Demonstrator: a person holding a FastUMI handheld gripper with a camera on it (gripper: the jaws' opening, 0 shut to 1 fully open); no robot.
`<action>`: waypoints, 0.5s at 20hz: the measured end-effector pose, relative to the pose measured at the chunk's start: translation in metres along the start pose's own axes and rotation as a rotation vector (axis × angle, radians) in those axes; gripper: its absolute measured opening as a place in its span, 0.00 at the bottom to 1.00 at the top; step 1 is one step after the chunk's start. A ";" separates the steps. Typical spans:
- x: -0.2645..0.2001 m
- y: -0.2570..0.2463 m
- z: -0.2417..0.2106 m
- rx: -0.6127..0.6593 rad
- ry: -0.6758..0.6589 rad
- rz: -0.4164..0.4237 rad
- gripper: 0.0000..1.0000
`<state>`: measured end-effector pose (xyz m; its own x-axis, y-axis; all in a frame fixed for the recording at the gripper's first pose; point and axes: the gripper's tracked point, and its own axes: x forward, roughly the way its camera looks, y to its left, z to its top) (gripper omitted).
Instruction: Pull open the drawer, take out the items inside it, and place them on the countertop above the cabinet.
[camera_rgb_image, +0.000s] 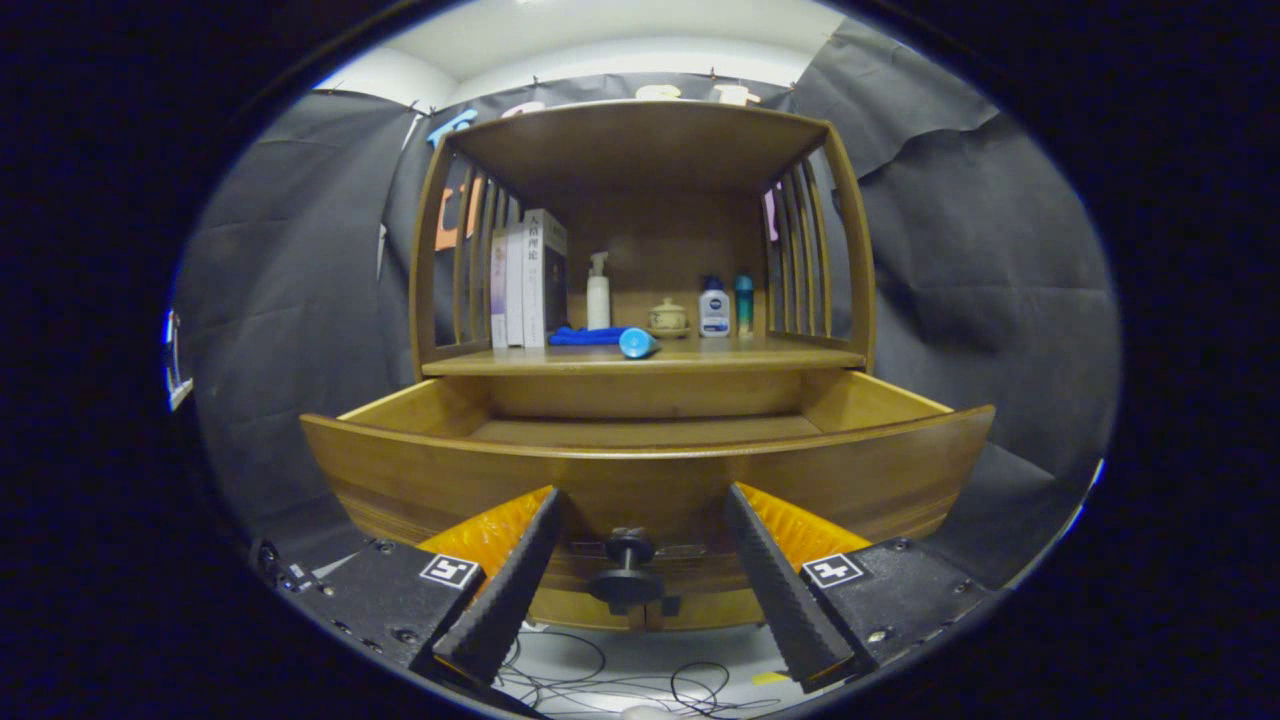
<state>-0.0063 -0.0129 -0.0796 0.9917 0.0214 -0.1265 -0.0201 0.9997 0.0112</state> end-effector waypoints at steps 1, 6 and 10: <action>0.001 0.001 -0.003 -0.008 0.007 -0.009 1.00; 0.005 0.001 -0.001 -0.003 -0.045 0.002 1.00; 0.019 0.001 0.002 0.010 -0.054 0.016 1.00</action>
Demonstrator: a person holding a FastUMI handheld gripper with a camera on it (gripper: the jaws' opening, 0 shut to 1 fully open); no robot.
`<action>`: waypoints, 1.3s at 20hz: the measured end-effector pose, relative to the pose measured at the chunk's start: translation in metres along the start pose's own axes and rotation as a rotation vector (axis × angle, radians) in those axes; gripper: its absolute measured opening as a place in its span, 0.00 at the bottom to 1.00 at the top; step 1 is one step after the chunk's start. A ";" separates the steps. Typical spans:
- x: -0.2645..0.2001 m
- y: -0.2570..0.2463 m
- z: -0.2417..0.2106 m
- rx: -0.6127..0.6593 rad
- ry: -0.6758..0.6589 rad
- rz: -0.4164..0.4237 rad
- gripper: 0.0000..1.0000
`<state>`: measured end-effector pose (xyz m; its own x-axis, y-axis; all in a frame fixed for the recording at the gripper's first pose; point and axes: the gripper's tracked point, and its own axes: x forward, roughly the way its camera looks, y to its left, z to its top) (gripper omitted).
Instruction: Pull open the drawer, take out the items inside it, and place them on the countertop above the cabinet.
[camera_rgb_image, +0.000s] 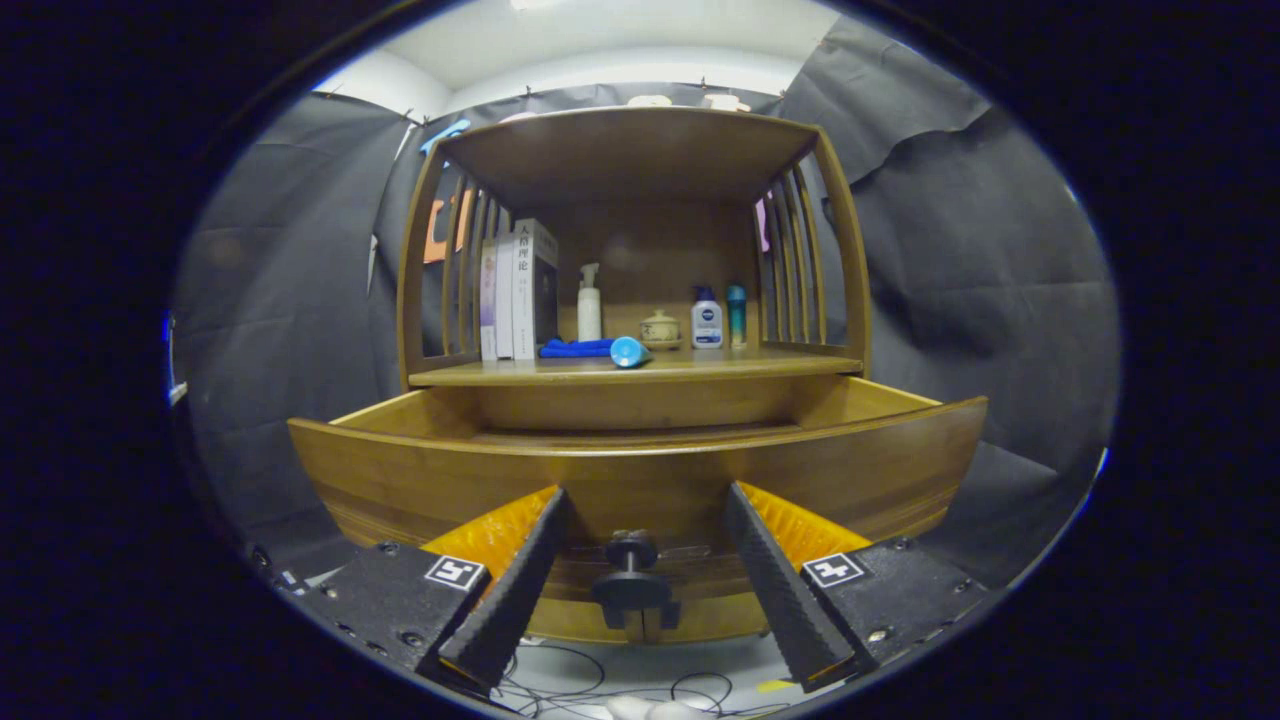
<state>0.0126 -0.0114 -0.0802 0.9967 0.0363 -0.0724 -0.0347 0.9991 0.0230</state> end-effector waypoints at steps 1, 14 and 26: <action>0.007 0.000 0.002 0.000 -0.009 0.002 1.00; 0.068 0.010 0.011 -0.048 -0.002 -0.046 1.00; 0.124 0.009 0.017 -0.054 -0.009 -0.045 1.00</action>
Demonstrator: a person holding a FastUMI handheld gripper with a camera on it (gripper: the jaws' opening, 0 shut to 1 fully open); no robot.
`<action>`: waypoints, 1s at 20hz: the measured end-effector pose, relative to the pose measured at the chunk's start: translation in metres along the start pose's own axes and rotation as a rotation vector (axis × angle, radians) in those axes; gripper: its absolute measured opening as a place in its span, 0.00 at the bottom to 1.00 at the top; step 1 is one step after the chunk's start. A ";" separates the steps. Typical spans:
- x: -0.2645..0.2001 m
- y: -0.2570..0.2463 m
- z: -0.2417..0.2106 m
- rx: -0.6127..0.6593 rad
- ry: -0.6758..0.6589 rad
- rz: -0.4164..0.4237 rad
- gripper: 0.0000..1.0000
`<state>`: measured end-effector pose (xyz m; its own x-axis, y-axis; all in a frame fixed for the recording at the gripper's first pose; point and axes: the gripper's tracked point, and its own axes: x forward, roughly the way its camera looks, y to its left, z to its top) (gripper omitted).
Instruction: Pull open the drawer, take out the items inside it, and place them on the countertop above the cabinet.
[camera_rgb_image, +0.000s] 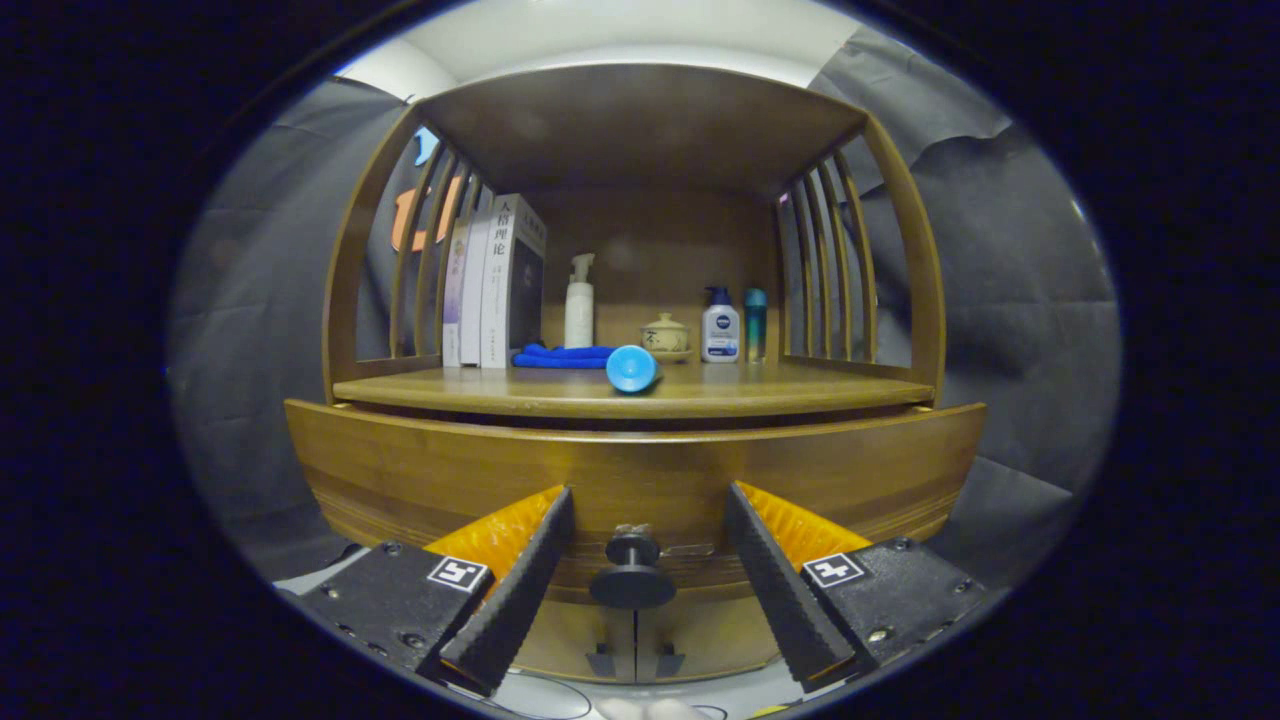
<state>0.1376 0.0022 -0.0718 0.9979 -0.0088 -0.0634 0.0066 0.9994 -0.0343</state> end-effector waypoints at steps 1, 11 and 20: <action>0.005 0.000 0.000 -0.004 0.004 -0.001 1.00; 0.038 0.003 0.003 -0.015 0.047 0.004 1.00; 0.035 0.002 0.000 -0.022 0.083 0.016 0.99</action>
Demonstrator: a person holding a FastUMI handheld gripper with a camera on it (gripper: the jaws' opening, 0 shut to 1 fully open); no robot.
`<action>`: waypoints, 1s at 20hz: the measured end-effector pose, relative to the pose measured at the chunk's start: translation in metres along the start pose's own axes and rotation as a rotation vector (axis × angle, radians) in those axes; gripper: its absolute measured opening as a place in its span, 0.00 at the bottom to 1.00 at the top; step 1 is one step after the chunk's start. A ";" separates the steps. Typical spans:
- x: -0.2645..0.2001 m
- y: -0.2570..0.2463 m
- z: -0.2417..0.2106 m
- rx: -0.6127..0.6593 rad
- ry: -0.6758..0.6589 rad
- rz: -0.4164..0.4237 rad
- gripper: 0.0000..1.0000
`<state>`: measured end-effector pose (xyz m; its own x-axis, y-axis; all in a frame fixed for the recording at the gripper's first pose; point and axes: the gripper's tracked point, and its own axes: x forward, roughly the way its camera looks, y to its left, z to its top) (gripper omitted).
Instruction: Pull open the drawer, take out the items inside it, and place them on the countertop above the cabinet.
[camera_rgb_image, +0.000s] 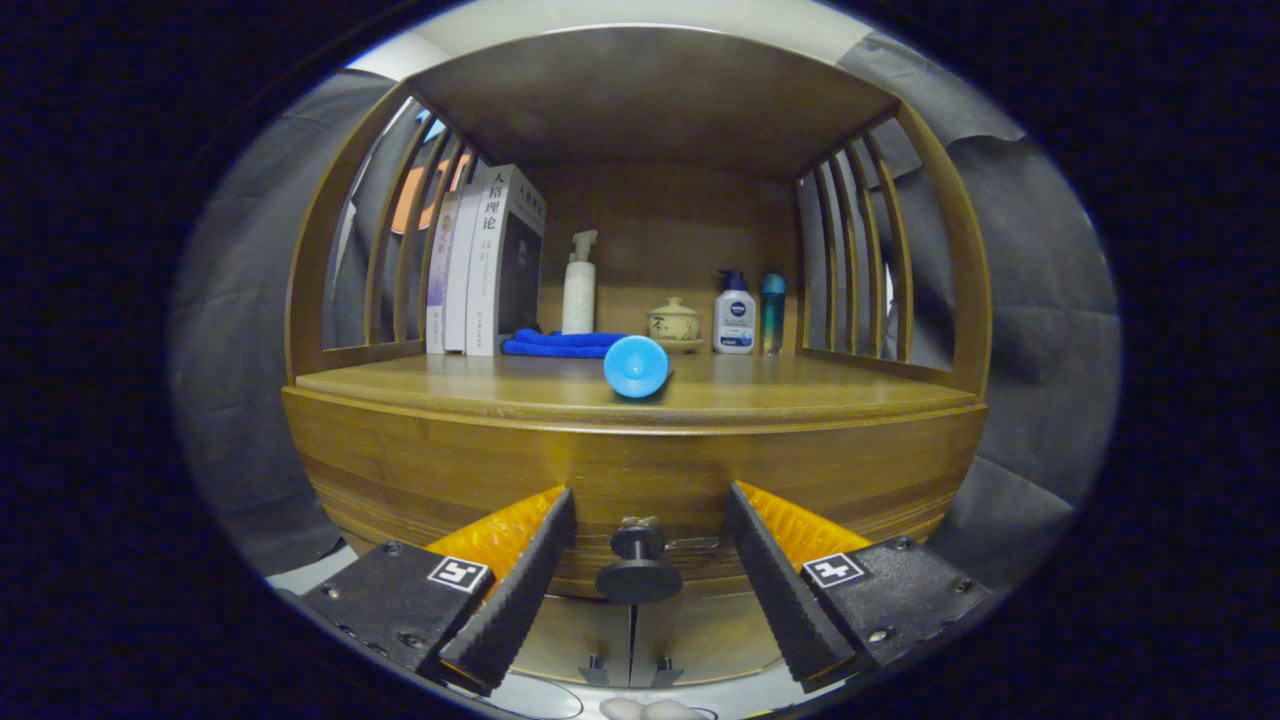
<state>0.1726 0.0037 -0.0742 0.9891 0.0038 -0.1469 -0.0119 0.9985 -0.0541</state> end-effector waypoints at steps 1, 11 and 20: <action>-0.004 0.001 -0.004 0.005 0.034 0.016 0.99; -0.164 -0.051 0.017 0.072 -0.040 0.064 0.99; -0.197 -0.063 0.044 0.054 -0.103 0.085 0.99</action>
<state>-0.0151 -0.0571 0.0013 0.9948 0.0912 -0.0465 -0.0909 0.9958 0.0080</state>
